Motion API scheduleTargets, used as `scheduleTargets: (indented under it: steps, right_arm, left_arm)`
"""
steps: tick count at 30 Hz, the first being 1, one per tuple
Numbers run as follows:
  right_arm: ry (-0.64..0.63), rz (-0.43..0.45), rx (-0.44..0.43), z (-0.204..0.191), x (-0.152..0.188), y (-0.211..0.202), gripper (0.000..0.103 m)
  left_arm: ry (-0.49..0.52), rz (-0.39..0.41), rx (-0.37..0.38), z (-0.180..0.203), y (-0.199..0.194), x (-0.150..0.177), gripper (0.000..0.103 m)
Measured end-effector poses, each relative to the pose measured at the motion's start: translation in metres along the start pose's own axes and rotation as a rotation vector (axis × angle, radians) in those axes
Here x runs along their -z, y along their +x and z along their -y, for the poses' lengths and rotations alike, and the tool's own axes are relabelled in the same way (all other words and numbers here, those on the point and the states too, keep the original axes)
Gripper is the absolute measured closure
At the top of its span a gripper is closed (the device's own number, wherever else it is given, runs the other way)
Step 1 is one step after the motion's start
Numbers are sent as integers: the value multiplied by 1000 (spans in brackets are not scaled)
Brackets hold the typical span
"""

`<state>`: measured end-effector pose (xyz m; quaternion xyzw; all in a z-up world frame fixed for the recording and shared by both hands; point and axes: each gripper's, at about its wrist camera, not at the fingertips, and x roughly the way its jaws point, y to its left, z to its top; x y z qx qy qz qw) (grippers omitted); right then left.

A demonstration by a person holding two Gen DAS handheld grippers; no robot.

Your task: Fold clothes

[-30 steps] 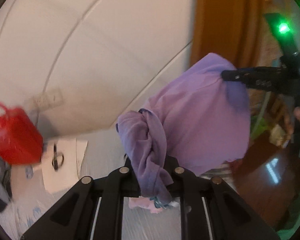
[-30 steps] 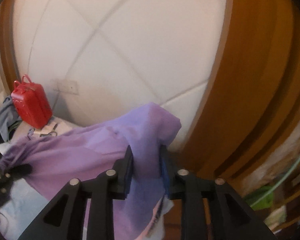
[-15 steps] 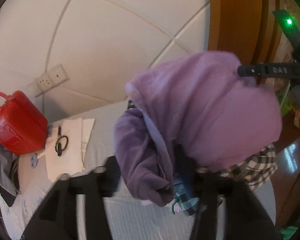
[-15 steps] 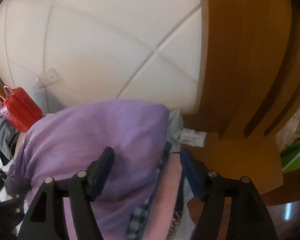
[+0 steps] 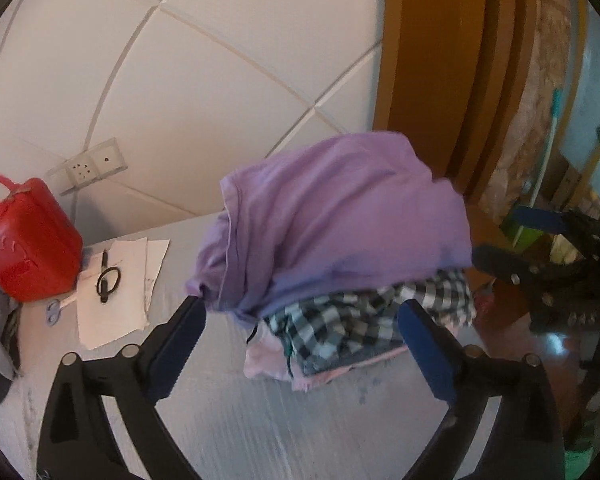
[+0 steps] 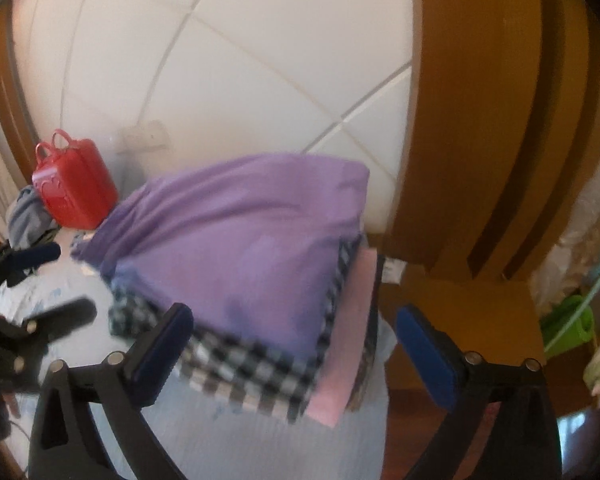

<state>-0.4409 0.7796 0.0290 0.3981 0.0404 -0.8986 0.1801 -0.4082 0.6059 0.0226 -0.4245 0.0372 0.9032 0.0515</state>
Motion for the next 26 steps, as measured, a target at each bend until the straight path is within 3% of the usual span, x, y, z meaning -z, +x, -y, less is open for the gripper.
scheduleTargets:
  steps: [6,9,26]
  right_arm:
    - [-13,-46,57,-7,33,-5,0]
    - [-2,-65,42,-11,40,-2,0]
    - [-19,-68,61,-23,42,-4,0]
  left_arm:
    - [19,-31,-29,10,-1,13,5]
    - [6,-43,-28,9,-1,15,5]
    - [21,-30,-55,8,-6,19,5]
